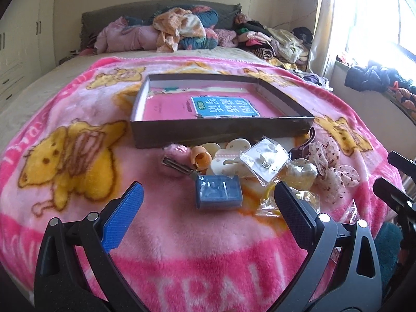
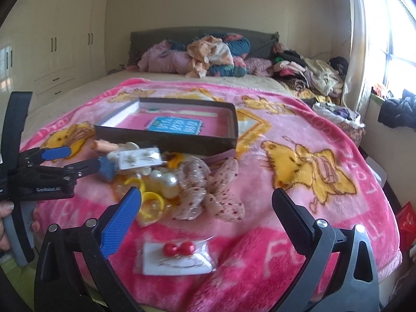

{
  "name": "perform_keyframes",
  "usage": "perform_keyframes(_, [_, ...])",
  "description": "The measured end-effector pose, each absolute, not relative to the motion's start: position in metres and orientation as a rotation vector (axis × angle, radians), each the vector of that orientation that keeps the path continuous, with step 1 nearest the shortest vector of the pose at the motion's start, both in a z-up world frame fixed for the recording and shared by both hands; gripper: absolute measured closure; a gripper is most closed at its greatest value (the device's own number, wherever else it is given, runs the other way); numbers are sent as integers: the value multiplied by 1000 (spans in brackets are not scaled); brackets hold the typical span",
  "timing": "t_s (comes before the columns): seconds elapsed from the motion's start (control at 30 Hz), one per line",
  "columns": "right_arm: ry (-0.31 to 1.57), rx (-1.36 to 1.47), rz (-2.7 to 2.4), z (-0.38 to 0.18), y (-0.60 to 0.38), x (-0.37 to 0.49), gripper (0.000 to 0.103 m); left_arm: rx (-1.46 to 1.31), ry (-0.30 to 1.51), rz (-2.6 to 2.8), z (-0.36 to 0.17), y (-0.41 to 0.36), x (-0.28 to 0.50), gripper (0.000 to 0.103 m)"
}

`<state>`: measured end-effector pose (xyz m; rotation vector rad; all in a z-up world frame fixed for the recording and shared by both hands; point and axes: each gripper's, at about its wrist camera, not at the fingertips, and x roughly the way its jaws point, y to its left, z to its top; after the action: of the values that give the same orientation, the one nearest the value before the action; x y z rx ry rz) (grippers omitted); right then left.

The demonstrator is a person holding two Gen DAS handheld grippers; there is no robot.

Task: Organize jewelry
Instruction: 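Grasp the blue square box with the left tool while the right tool grasps the bow clip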

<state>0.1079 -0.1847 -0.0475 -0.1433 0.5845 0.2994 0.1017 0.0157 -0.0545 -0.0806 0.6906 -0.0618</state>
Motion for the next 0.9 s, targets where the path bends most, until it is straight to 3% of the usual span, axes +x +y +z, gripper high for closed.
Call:
perform_keyframes(0.43, [831, -130, 325, -81, -187, 166, 6, -120, 780, -108, -77, 14, 127, 12])
perform_keyframes(0.63, [851, -145, 344, -84, -185, 184, 8, -154, 793, -123, -80, 18, 131, 23])
perform_keyframes(0.83, [896, -132, 392, -93, -183, 199, 29, -181, 802, -126, -81, 21, 136, 47])
perform_keyframes(0.9, [900, -123, 418, -95, -182, 199, 44, -178, 807, -125, -81, 21, 136, 57])
